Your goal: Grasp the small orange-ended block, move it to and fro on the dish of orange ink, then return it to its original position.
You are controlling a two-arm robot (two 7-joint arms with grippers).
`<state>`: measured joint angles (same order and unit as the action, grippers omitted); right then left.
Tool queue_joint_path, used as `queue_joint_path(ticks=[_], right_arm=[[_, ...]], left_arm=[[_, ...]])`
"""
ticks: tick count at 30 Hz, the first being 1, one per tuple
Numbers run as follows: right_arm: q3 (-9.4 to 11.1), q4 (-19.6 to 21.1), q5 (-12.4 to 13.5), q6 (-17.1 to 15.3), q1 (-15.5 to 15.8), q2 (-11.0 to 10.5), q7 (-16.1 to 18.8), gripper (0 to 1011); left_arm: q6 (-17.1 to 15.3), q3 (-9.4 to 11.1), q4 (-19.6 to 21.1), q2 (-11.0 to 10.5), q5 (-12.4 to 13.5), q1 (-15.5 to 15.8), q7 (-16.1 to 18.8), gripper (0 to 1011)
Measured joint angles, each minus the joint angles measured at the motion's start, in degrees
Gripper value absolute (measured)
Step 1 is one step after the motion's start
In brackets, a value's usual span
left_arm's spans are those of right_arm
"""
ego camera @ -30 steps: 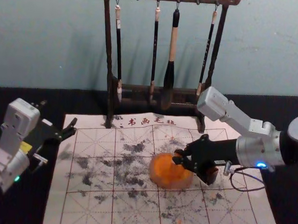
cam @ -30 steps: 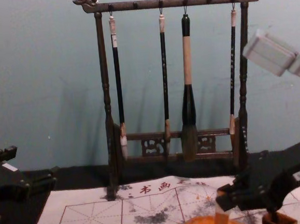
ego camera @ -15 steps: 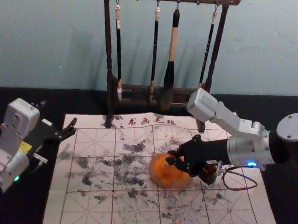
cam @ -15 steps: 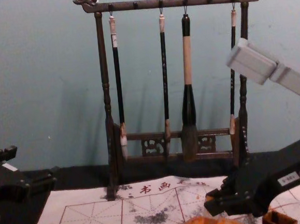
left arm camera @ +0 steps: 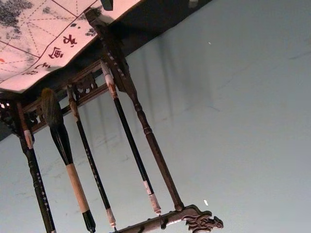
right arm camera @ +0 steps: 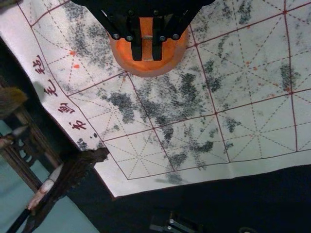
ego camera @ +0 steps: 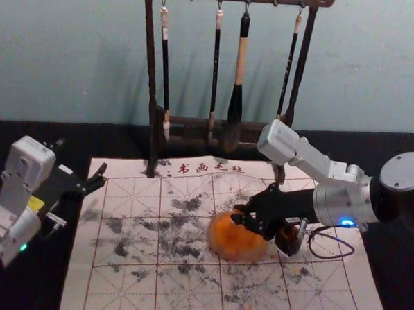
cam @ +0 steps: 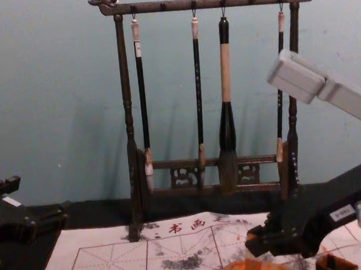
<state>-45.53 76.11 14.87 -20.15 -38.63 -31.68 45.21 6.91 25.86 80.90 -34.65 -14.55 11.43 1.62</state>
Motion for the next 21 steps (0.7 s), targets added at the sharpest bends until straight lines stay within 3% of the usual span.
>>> queue_joint_path(ticks=[12,21], right_arm=[[0.93,-0.63,-0.34,-0.56,-0.06,-0.21,-0.43,79],[1.78,1.13,-0.13,-1.11,1.04,-1.84,-0.38,79]], left_arm=[[0.00,0.00,0.00,0.00,0.00,0.00,0.00,1001],[0.00,0.00,0.00,0.00,0.00,0.00,0.00,1001]])
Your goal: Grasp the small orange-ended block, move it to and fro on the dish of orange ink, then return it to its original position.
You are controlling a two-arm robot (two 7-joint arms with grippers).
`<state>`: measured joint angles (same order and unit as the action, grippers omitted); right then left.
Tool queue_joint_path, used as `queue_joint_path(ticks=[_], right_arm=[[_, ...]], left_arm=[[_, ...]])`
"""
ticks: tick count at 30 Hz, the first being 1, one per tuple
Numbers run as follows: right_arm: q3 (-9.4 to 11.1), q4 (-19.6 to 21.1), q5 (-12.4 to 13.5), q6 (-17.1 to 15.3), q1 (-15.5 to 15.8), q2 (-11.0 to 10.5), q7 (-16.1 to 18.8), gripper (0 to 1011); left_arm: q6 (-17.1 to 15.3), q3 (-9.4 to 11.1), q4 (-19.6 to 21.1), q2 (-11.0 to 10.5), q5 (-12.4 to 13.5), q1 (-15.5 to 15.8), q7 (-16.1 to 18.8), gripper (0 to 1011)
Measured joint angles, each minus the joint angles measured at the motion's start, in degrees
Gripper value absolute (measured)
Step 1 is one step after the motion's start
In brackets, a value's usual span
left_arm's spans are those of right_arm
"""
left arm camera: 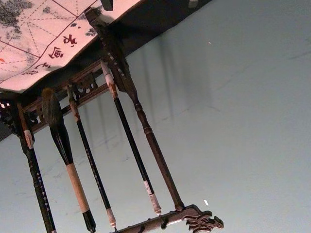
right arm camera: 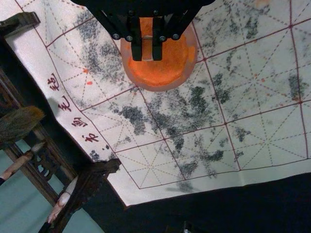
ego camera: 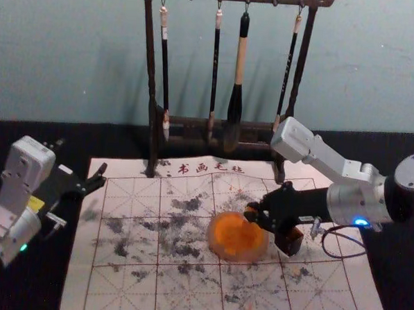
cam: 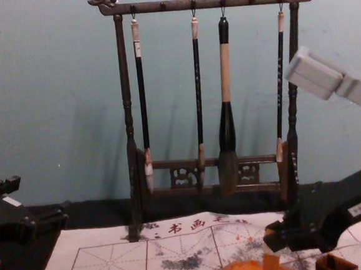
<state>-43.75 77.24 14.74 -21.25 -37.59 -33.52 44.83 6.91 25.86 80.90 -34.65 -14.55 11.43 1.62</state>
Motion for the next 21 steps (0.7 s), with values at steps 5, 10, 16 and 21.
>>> queue_joint_path(ticks=[5,10,16,21], right_arm=[[0.35,1.92,0.51,-0.37,0.95,-1.33,0.32,78],[0.58,3.83,1.11,-0.75,1.85,-2.50,0.55,79],[0.69,5.68,1.76,-1.01,2.59,-3.40,0.91,79],[0.10,6.09,1.93,-1.03,2.63,-3.28,1.25,79]], left_arm=[[0.00,0.00,0.00,0.00,0.00,0.00,0.00,1002],[0.00,0.00,0.00,0.00,0.00,0.00,0.00,1001],[0.00,0.00,0.00,0.00,0.01,0.00,0.00,1002],[0.00,0.00,0.00,0.00,0.00,0.00,0.00,1001]])
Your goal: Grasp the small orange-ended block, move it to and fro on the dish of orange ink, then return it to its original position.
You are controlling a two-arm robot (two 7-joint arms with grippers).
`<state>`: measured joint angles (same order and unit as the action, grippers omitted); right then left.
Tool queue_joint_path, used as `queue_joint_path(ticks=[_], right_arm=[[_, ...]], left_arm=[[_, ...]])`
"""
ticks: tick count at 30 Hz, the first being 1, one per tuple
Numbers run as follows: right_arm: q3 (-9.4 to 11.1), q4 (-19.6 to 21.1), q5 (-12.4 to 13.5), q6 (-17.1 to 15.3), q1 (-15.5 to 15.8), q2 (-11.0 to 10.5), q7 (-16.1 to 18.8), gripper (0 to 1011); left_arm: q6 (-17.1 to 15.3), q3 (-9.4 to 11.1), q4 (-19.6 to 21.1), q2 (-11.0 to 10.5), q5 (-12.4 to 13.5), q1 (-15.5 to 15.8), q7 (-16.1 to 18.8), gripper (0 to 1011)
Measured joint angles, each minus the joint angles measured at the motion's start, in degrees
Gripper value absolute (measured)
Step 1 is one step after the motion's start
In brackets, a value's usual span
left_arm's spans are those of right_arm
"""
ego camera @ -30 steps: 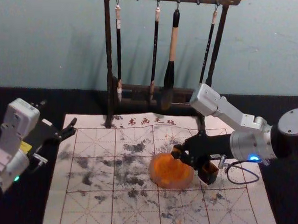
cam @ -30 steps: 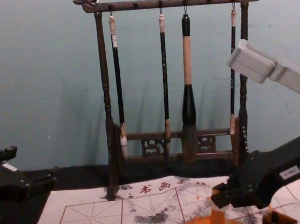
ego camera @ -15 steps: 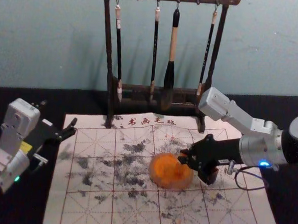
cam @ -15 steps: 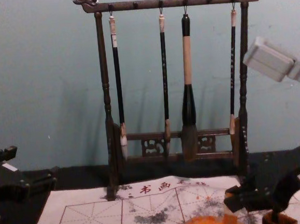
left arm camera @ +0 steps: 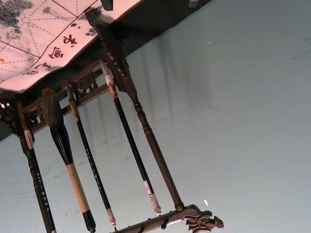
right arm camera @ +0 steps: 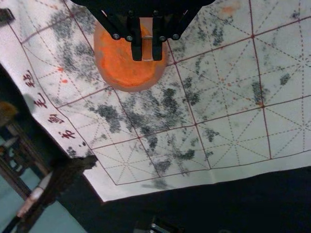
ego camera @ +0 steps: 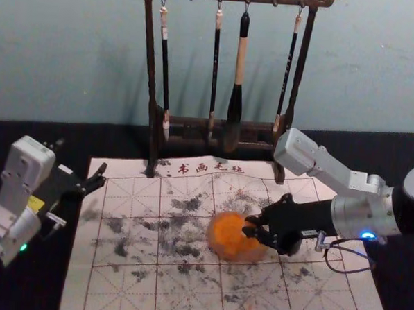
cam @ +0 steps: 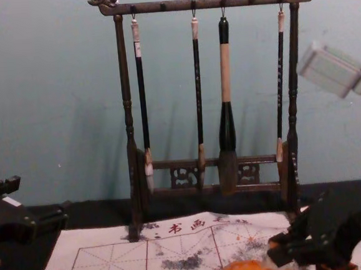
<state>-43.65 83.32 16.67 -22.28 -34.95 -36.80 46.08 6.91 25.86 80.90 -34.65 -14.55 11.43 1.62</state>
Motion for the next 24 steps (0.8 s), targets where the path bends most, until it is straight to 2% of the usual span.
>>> queue_joint_path(ticks=[12,24], right_arm=[[-1.57,-2.28,-0.57,0.09,-1.61,2.39,-0.03,79],[-1.79,-5.29,-1.47,0.34,-3.18,4.24,-1.03,79]], left_arm=[[0.00,0.00,0.00,0.00,0.00,0.00,0.00,1001],[0.00,0.00,0.00,0.00,0.00,0.00,0.00,1001]])
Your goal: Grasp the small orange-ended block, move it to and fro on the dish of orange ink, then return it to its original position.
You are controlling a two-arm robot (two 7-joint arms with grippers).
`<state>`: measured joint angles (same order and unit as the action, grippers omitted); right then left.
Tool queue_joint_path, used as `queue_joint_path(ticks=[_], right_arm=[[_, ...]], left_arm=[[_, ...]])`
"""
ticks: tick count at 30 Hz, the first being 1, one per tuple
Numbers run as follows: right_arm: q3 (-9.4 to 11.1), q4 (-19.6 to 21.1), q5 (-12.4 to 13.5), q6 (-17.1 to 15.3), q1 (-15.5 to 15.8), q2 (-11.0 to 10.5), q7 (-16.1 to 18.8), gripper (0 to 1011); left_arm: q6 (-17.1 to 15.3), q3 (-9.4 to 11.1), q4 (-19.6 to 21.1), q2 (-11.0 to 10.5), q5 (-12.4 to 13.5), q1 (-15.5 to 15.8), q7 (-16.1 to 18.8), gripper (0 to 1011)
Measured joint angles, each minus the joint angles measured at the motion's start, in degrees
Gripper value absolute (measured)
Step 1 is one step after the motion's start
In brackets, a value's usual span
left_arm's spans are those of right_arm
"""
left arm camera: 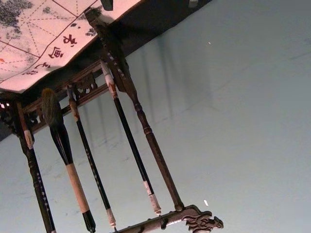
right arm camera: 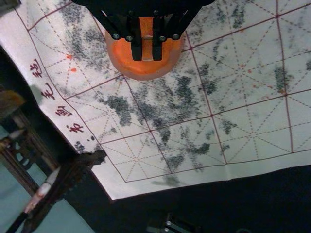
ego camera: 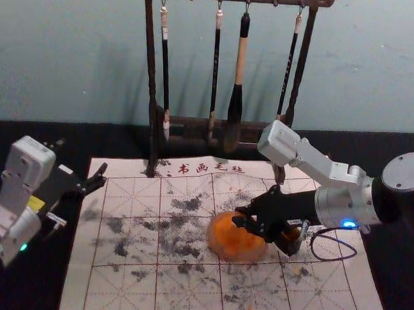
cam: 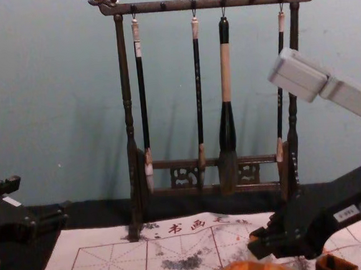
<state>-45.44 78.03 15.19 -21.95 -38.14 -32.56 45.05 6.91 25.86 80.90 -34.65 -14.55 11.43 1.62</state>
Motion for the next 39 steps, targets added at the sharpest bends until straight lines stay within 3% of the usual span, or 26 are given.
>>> queue_joint_path(ticks=[12,30,39], right_arm=[[0.91,-0.81,-0.27,-0.16,-0.18,-0.08,-0.53,79],[1.77,3.75,0.82,-1.06,2.00,-3.29,0.29,79],[1.28,4.49,1.21,-1.18,2.18,-3.48,0.85,78]], left_arm=[[0.00,0.00,0.00,0.00,0.00,0.00,0.00,1001],[0.00,0.00,0.00,0.00,0.00,0.00,0.00,1001],[0.00,0.00,0.00,0.00,0.01,0.00,0.00,1001]])
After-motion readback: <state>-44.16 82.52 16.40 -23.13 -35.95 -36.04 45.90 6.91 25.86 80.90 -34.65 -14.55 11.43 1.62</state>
